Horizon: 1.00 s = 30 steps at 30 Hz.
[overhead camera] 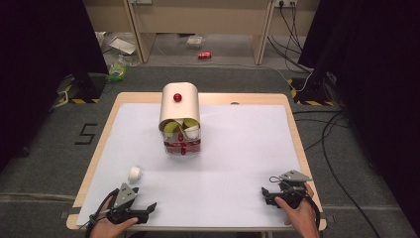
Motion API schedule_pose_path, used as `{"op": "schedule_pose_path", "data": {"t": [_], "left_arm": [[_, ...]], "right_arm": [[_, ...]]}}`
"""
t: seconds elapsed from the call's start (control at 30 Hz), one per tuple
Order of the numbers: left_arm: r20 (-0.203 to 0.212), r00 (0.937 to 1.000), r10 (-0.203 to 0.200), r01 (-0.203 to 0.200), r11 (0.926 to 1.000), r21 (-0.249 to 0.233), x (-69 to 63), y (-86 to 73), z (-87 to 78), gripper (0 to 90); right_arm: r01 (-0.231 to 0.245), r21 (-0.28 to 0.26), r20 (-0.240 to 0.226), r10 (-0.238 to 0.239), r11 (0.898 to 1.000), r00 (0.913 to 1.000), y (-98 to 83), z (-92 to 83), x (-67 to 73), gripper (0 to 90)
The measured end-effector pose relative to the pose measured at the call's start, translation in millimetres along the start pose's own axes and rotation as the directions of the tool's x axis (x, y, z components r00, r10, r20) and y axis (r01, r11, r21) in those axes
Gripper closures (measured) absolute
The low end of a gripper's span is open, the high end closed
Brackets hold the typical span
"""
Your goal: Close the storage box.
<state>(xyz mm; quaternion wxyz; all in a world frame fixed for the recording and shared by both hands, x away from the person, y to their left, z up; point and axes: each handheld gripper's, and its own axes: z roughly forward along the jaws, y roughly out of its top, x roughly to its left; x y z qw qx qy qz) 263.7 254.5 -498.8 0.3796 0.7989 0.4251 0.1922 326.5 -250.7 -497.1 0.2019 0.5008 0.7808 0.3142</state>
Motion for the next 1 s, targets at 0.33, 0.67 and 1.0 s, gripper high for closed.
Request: {"op": "schedule_pose_path", "data": {"t": [0.33, 0.67, 1.0], "left_arm": [[-0.006, 0.9999, -0.01, 0.01, 0.9999, 0.008, 0.4, -9.5, -2.4, 15.3], [-0.011, 0.9996, -0.025, 0.024, 0.9995, -0.019, -0.5, -14.8, -2.5, 14.8], [-0.011, 0.9997, -0.024, 0.024, 0.9992, -0.031, -0.3, -16.6, -2.4, 14.8]], "right_arm": [[0.0, 0.0, 0.0, 0.0, 1.0, 1.0, 0.0, 0.0, 0.0, 0.4], [0.001, -0.001, 0.0, -0.001, 1.0, 1.0, -0.1, 0.0, 0.0, 0.3], [0.001, -0.001, 0.0, -0.001, 1.0, 1.0, -0.1, 0.0, 0.0, 0.4]]}}
